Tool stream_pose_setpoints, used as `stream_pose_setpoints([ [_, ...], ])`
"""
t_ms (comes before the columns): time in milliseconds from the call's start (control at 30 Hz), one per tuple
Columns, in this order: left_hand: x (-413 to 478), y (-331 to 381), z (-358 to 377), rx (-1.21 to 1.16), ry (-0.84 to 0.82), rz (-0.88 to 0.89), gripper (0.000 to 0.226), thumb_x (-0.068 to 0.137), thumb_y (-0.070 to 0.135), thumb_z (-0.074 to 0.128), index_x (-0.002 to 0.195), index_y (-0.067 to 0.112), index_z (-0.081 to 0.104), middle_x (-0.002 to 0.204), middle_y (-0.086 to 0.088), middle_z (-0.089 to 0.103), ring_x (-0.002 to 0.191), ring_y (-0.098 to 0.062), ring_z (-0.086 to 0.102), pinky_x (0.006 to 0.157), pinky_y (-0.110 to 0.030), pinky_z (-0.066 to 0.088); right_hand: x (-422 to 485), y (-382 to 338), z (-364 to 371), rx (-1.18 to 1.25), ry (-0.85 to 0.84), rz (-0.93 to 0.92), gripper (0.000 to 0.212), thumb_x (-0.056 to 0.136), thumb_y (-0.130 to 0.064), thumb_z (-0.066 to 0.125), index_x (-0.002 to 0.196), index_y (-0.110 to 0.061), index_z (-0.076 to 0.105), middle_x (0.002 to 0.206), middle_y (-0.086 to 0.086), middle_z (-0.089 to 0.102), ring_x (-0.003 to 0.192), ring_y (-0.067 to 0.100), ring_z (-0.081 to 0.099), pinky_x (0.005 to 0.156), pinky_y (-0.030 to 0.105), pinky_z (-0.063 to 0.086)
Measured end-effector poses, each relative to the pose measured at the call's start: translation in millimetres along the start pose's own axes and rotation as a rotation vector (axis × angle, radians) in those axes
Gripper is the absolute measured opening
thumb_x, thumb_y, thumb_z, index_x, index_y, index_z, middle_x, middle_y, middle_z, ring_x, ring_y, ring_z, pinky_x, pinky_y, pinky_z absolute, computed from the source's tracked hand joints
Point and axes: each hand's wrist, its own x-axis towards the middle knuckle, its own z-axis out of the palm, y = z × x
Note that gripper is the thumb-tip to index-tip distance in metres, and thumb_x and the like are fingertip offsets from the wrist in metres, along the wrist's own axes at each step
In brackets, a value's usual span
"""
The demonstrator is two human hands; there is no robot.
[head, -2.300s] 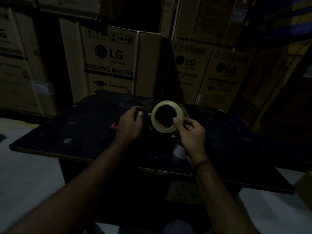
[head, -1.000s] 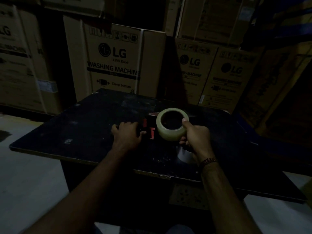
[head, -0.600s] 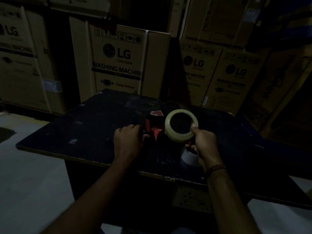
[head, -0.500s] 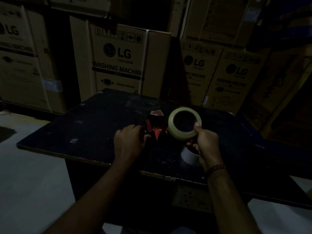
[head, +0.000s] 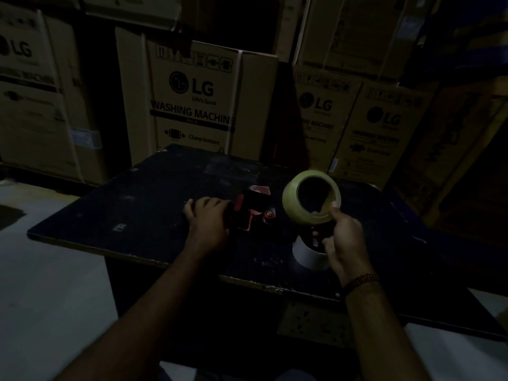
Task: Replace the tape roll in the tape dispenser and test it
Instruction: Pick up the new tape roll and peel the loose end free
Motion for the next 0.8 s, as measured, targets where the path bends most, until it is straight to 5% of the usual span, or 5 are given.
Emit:
stream_pose_setpoints([
  [167, -3.3, 1.8, -2.3, 0.0, 0.056, -0.002, 0.044, 0.098, 0.029, 0.062, 0.142, 0.031, 0.059, 0.142, 0.006, 0.06, 0.137, -0.019, 0.047, 0.124, -0.051, 0.014, 0.6, 2.8, -4.0, -0.051, -0.03, -0.052, 0.031, 0.107, -0.031, 0.053, 0.094, -0.008, 0.071, 0.088, 0.013, 0.075, 0.082, 0.026, 0.07, 0.075, 0.041, 0.053],
  [333, -11.9, 6.8, -8.2, 0.027, 0.141, -0.02, 0.025, 0.096, 0.045, 0.064, 0.115, 0.03, 0.072, 0.114, 0.004, 0.072, 0.103, -0.021, 0.067, 0.092, -0.039, 0.047, -0.8, 2.4, -2.1, -0.024, -0.039, -0.064, 0.03, 0.108, -0.029, 0.051, 0.099, -0.007, 0.071, 0.09, 0.013, 0.074, 0.079, 0.021, 0.071, 0.08, 0.042, 0.057],
  [500, -21.5, 26.1, -33.4, -0.052, -0.002, -0.176, 0.03, 0.085, 0.051, 0.078, 0.098, 0.025, 0.073, 0.09, 0.003, 0.068, 0.086, -0.021, 0.068, 0.068, -0.031, 0.047, 1.5, 4.3, -1.0, -0.041, -0.027, -0.074, 0.034, 0.107, -0.031, 0.052, 0.101, -0.003, 0.071, 0.09, 0.014, 0.074, 0.078, 0.024, 0.07, 0.071, 0.038, 0.054],
  [667, -16.7, 36.7, -39.1, -0.189, -0.225, -0.303, 0.07, 0.07, 0.067, 0.086, 0.121, 0.024, 0.066, 0.123, -0.005, 0.068, 0.106, -0.025, 0.069, 0.09, -0.042, 0.06, 0.3, 4.8, 3.1, -0.043, -0.029, -0.053, 0.033, 0.107, -0.031, 0.054, 0.107, -0.002, 0.07, 0.092, 0.014, 0.073, 0.073, 0.022, 0.068, 0.056, 0.03, 0.049],
  [800, -21.1, 37.3, -36.0, -0.366, -0.255, -0.39, 0.112, 0.074, 0.069, 0.082, 0.153, 0.007, 0.034, 0.151, -0.017, 0.052, 0.132, -0.034, 0.058, 0.1, -0.045, 0.053, -1.1, 4.7, 2.1, -0.066, -0.029, -0.049, 0.032, 0.106, -0.031, 0.055, 0.107, -0.002, 0.07, 0.094, 0.014, 0.073, 0.072, 0.022, 0.067, 0.055, 0.03, 0.049],
])
